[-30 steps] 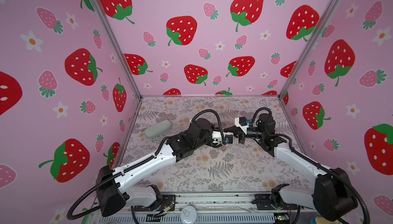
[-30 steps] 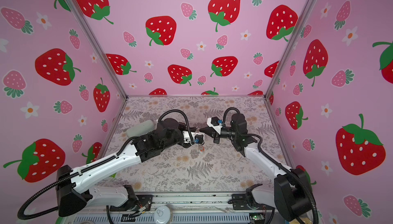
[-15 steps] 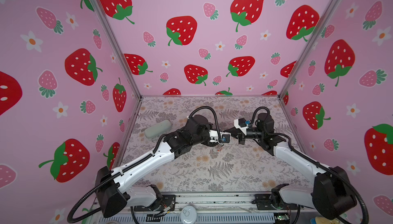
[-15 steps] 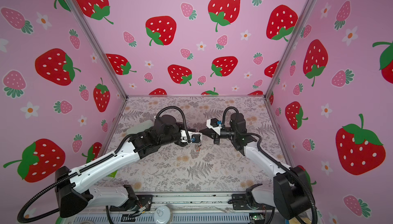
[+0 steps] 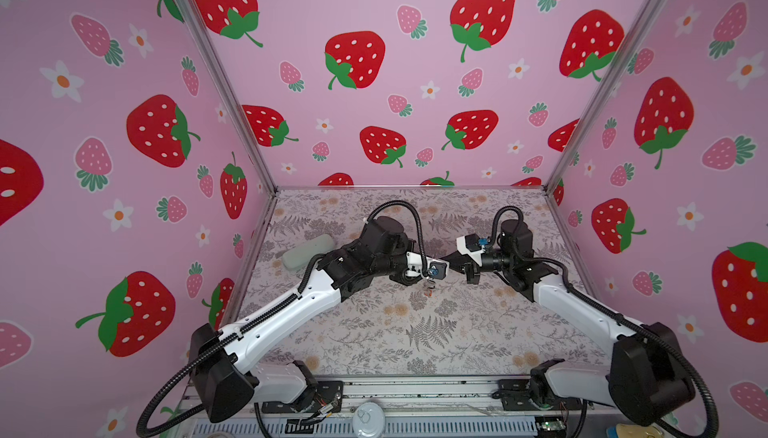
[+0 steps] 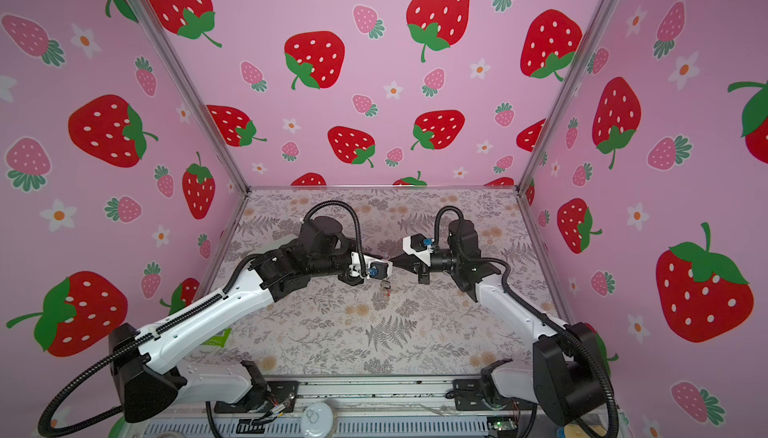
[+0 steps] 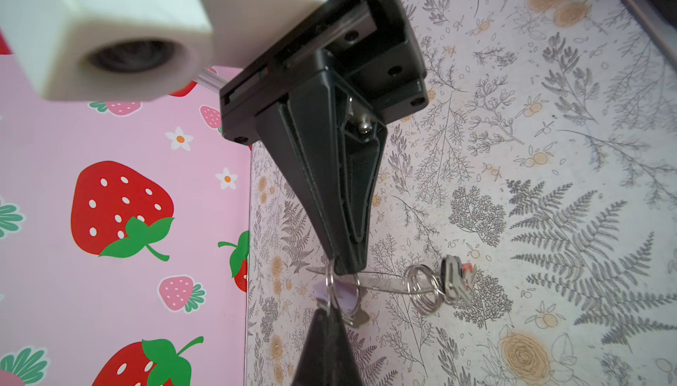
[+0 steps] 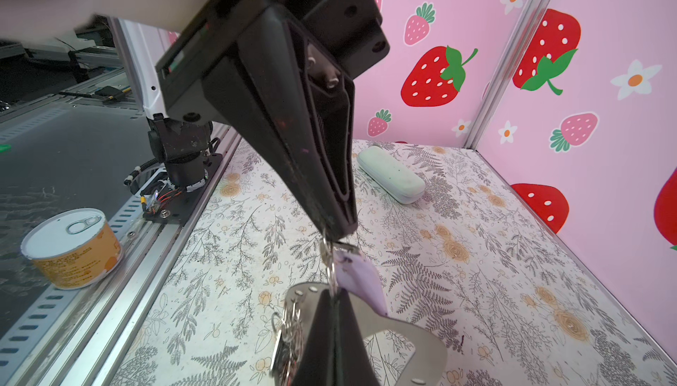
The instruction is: Put the keys on the keyring
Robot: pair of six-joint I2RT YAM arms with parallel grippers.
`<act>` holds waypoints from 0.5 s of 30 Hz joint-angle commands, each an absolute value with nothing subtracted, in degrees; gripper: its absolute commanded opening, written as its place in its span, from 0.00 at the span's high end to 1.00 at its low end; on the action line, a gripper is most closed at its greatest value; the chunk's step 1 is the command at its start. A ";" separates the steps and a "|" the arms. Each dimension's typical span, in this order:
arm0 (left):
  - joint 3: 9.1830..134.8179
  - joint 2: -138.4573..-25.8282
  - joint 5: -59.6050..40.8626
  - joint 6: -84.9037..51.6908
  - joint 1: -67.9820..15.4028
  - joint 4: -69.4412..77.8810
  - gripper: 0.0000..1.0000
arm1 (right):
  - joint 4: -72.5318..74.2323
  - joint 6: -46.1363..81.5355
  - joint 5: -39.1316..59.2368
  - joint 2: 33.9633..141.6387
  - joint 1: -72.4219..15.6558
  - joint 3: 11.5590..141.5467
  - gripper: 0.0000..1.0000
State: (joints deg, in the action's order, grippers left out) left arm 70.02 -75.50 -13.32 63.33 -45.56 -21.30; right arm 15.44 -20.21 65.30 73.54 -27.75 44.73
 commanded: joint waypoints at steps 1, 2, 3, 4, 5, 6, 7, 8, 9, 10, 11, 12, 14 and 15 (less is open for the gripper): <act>73.02 -76.27 -16.11 65.45 -45.07 -21.73 1.00 | 14.49 -22.80 68.88 73.74 -28.04 46.24 1.00; 73.11 -76.38 -16.49 65.47 -44.80 -21.71 1.00 | 13.92 -23.49 68.93 73.75 -28.09 46.24 1.00; 73.21 -76.38 -16.92 65.61 -44.53 -21.77 1.00 | 13.59 -24.01 68.97 73.73 -28.04 46.15 1.00; 73.30 -76.40 -17.86 65.96 -44.15 -21.95 1.00 | 13.11 -24.66 69.17 73.74 -28.04 46.14 1.00; 73.32 -76.46 -18.52 66.17 -43.87 -21.98 1.00 | 12.66 -25.32 69.17 73.74 -28.06 46.15 1.00; 73.43 -76.55 -19.09 66.39 -43.67 -22.01 1.00 | 12.57 -25.45 69.28 73.87 -28.05 46.10 1.00; 73.76 -76.76 -19.89 66.68 -43.33 -22.46 1.00 | 12.34 -25.95 69.60 73.84 -28.04 46.07 1.00; 74.04 -77.03 -20.39 66.91 -43.11 -22.87 1.00 | 12.09 -26.49 69.64 73.86 -28.04 46.11 1.00; 74.37 -77.24 -20.85 67.12 -42.83 -23.38 1.00 | 12.05 -26.76 69.61 73.86 -28.04 45.98 1.00; 74.74 -77.53 -21.51 67.36 -42.65 -23.96 1.00 | 11.89 -27.11 69.69 73.94 -28.04 45.97 1.00; 75.15 -77.90 -22.03 67.50 -42.38 -24.42 1.00 | 11.54 -27.58 69.70 74.07 -28.04 46.06 1.00; 75.40 -78.16 -22.86 67.70 -42.20 -24.88 1.00 | 11.53 -27.70 69.85 74.15 -28.04 46.13 1.00; 76.47 -78.77 -24.55 67.65 -41.53 -25.52 1.00 | 11.43 -28.04 69.88 74.31 -28.07 46.10 1.00; 76.86 -79.07 -25.21 67.71 -41.25 -25.88 1.00 | 11.47 -28.16 69.92 74.38 -28.04 45.97 1.00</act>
State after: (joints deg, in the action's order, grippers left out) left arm 72.93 -78.63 -21.52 66.22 -42.30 -25.17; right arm 12.62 -25.23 66.46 73.84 -27.73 44.73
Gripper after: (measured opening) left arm 0.055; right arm 0.041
